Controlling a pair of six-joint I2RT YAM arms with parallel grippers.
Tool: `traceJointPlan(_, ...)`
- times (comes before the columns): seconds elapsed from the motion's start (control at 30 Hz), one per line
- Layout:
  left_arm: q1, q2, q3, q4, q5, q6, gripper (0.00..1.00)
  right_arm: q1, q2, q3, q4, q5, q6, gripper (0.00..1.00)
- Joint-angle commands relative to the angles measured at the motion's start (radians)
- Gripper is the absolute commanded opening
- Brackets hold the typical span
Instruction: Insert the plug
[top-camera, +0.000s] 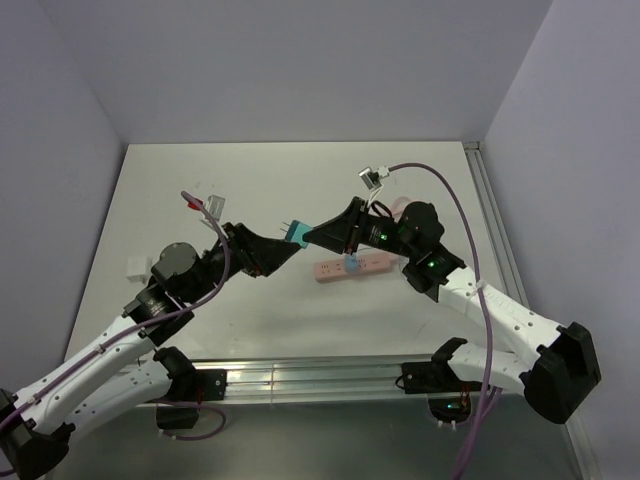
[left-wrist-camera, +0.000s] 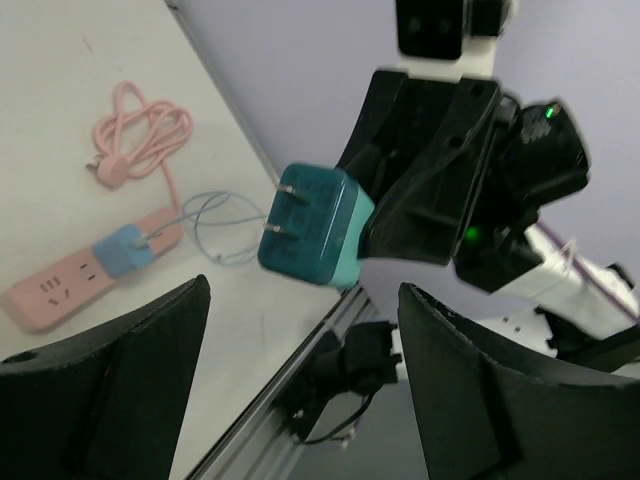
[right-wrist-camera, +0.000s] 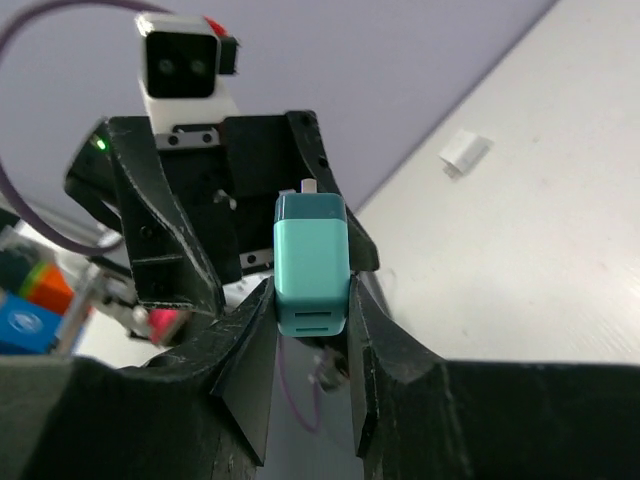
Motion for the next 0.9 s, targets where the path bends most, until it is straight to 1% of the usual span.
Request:
traceJointPlan(0.0, -0.001, -0.046, 0.029, -0.115, 0.092, 0.162, 0.8, -0.027, -0.039, 0.101, -0.233, -0.16, -0.172, 0.0)
traceJointPlan(0.07, -0.001, -0.075, 0.023, -0.117, 0.13, 0.193, 0.78, -0.029, -0.073, 0.1, -0.269, -0.194, -0.224, 0.0)
traceJointPlan(0.17, -0.001, -0.084, 0.02, -0.114, 0.187, 0.208, 0.74, -0.03, -0.1, 0.093, -0.275, -0.243, -0.229, 0.0)
traceJointPlan(0.23, -0.001, -0.074, 0.017, -0.098, 0.213, 0.202, 0.72, -0.029, -0.094, 0.093, -0.279, -0.293, -0.22, 0.0)
traceJointPlan(0.33, -0.001, -0.054, 0.008, -0.055, 0.251, 0.169, 0.7, -0.029, -0.088, 0.084, -0.269, -0.33, -0.206, 0.0)
traceJointPlan(0.47, -0.001, -0.016, 0.009, -0.02, 0.288, 0.144, 0.66, -0.029, -0.1, 0.077, -0.263, -0.338, -0.191, 0.0)
traceJointPlan(0.5, -0.001, -0.011, 0.011, -0.016, 0.305, 0.141, 0.6, -0.029, -0.106, 0.069, -0.241, -0.343, -0.174, 0.0)
traceJointPlan(0.57, -0.001, 0.012, 0.021, 0.0, 0.326, 0.135, 0.51, -0.029, -0.108, 0.067, -0.229, -0.353, -0.166, 0.0)
traceJointPlan(0.6, -0.001, 0.023, 0.026, 0.001, 0.354, 0.132, 0.42, -0.027, -0.108, 0.067, -0.217, -0.358, -0.157, 0.0)
traceJointPlan(0.67, 0.001, 0.05, 0.038, 0.012, 0.381, 0.12, 0.3, -0.029, -0.103, 0.067, -0.203, -0.373, -0.149, 0.0)
traceJointPlan(0.7, 0.001, 0.057, 0.037, 0.026, 0.394, 0.112, 0.19, -0.027, -0.1, 0.072, -0.194, -0.381, -0.148, 0.0)
traceJointPlan(0.73, 0.002, 0.061, 0.037, 0.038, 0.417, 0.087, 0.1, -0.027, -0.093, 0.077, -0.195, -0.39, -0.152, 0.0)
traceJointPlan(0.77, 0.007, 0.073, 0.041, 0.049, 0.424, 0.072, 0.01, -0.027, -0.087, 0.083, -0.206, -0.399, -0.164, 0.13)
traceJointPlan(0.83, 0.019, 0.087, 0.05, 0.043, 0.446, 0.023, 0.0, -0.027, -0.08, 0.119, -0.32, -0.381, -0.258, 0.43)
traceJointPlan(0.87, 0.034, 0.1, 0.066, 0.031, 0.452, 0.003, 0.0, -0.027, -0.085, 0.135, -0.376, -0.351, -0.301, 0.62)
